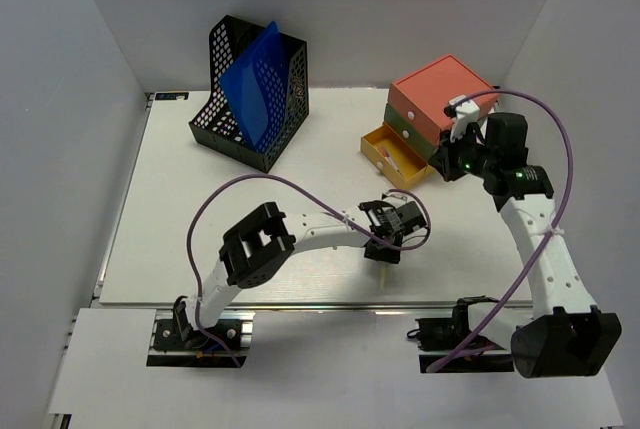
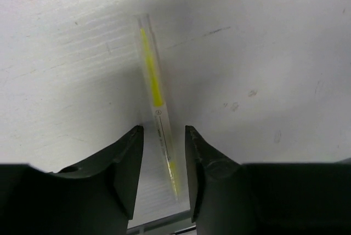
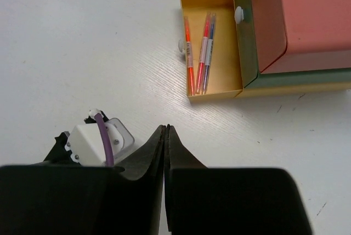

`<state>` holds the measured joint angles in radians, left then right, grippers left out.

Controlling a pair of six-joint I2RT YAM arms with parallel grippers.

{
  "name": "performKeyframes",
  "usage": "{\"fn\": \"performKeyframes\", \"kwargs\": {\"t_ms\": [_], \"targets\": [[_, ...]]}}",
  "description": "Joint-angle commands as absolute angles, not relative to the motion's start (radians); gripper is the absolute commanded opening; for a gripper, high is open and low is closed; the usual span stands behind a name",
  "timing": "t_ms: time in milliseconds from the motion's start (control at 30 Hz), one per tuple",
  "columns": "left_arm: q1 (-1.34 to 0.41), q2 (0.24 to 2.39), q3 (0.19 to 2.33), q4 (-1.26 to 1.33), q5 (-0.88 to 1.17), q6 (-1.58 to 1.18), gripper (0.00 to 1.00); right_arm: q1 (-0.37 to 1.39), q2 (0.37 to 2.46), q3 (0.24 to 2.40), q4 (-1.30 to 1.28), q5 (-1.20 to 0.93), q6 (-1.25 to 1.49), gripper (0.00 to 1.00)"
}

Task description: Organize the desk

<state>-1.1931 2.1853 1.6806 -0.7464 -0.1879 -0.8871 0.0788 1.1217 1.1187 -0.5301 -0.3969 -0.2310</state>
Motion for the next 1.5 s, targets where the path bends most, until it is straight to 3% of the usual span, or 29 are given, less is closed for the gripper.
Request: {"fn": "performKeyframes", "kwargs": {"t_ms": [0,467,733,1033,1467], "targets": [[-1.213,2.229,1.701,-0.824,-0.261,-0.903,0.41,0.064,1.068,1.108,-0.525,-0.428,-0.212,0.03],[-1.252,2.352,1.680,-0.989,-0.397,-0.934,0.32,0.035,0.991,1.078,-0.535,-0.451,-0.193,0.02],[-1.261,2.310,1.580,-0.989,-0.422,-0.934,0.00,0.025,0.985,1.077,-0.535,-0.472,-0.186,0.01],[-1.166,2.073,1.635,-0.801,-0.315,-0.890,0.00,0.012,0.969,1.091,-0.537,-0.457,-0.169,0.00],[-0.904,1.996,1.747,-0.418,-0.092,-0.985,0.00,-0.026,0.923,1.057,-0.551,-0.353,-0.179,0.00]]}}
